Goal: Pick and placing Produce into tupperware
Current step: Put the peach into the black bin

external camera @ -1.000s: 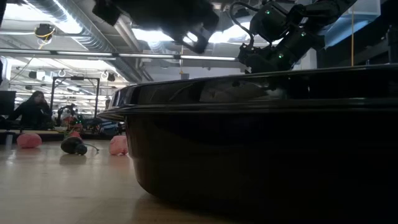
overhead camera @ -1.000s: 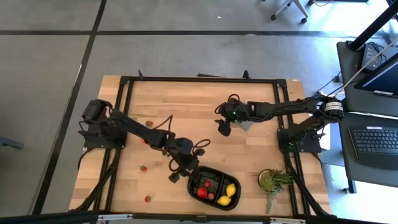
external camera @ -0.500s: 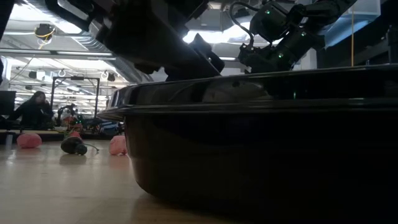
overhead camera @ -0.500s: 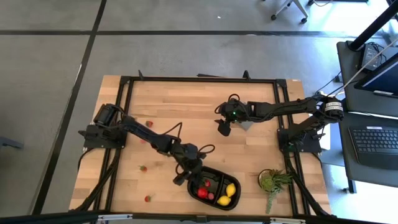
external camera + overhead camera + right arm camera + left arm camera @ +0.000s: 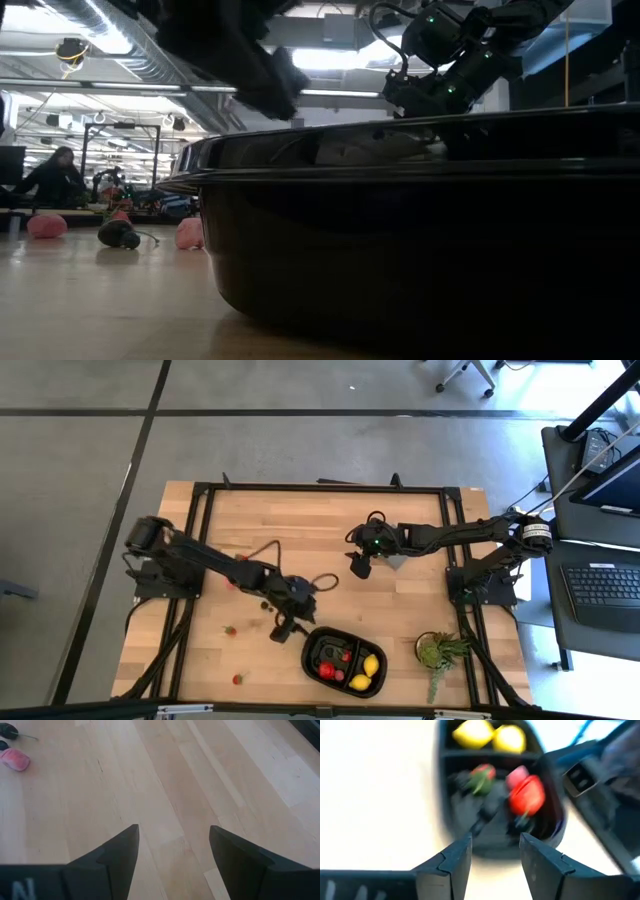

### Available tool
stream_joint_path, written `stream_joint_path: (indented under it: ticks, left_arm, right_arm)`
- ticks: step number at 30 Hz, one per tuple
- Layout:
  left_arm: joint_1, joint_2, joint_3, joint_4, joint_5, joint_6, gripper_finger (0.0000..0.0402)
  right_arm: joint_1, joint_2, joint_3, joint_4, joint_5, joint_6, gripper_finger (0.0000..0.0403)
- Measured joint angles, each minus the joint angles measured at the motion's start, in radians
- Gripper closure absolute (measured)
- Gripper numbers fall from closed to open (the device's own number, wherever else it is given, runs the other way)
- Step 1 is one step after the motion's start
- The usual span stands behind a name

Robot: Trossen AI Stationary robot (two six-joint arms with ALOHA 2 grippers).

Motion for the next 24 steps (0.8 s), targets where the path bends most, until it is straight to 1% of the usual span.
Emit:
stream_joint_path:
  ticks: [3,5,7,10,15,18,24]
  left_arm:
    - [0.008,-0.090,0.001,-0.169,-0.110,0.041,0.0244]
    - [0.009,-0.128,0.002,-0.278,-0.176,0.080,0.0247]
    - [0.009,-0.140,0.002,-0.361,-0.212,0.122,0.0249]
    - [0.011,-0.133,0.000,-0.443,-0.232,0.129,0.0252]
    - [0.034,-0.097,-0.025,-0.438,-0.241,0.144,0.0247]
    - [0.060,-0.095,-0.069,-0.439,-0.266,0.152,0.0243]
    - [0.103,-0.094,-0.146,-0.374,-0.272,0.155,0.0246]
  right_arm:
    - [0.000,0.000,0.000,0.000,0.000,-0.001,0.0160]
    - [0.000,0.000,0.000,0.000,0.000,-0.001,0.0160]
    - [0.000,0.000,0.000,0.000,0.000,-0.001,0.0160]
    - [0.000,0.000,0.000,0.000,0.000,-0.002,0.0160]
    - [0.000,0.000,0.000,0.006,0.000,-0.002,0.0160]
    - [0.000,0.000,0.000,0.009,0.000,-0.001,0.0160]
    - [0.000,0.000,0.000,0.009,0.000,0.000,0.0160]
